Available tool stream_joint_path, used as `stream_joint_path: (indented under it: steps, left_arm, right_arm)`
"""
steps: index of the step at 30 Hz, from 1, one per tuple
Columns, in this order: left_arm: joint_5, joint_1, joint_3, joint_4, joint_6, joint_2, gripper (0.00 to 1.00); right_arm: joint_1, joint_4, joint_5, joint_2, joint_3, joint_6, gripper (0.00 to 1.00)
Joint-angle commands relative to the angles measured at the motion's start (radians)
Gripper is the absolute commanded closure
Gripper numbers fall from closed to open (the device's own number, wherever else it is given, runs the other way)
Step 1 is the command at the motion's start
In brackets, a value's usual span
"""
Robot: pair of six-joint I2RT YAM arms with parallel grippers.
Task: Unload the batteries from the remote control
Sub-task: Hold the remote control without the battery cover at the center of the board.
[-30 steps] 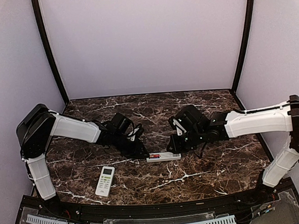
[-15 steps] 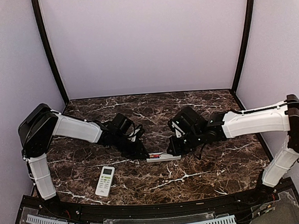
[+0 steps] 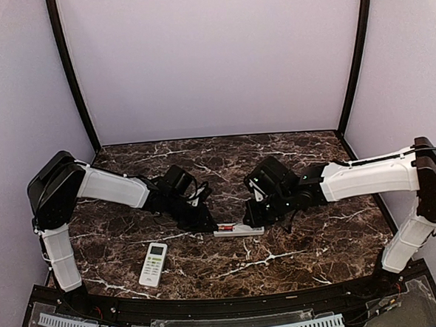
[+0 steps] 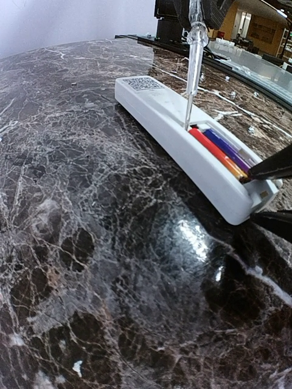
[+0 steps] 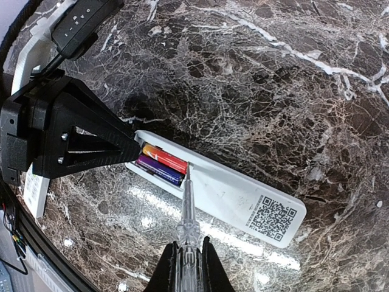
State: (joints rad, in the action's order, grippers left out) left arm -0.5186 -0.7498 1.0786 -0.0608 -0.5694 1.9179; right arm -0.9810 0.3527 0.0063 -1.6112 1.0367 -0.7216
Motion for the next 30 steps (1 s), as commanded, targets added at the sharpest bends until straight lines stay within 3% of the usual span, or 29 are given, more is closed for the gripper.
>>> stream_joint_path:
  steps: [1, 15, 30]
  left_arm:
    - [-0.010, -0.003, 0.011, -0.025, 0.005, 0.016, 0.84]
    - [-0.025, -0.003, 0.015, -0.023, -0.001, 0.023, 0.88]
    - [-0.029, -0.004, 0.014, -0.023, -0.003, 0.029, 0.89]
  right_arm:
    - [-0.008, 0.007, 0.018, -0.023, 0.029, -0.012, 1.00]
    - [-0.011, 0.010, -0.020, -0.016, 0.032, -0.050, 1.00]
    - [-0.026, 0.059, 0.051, 0.015, 0.049, -0.071, 1.00]
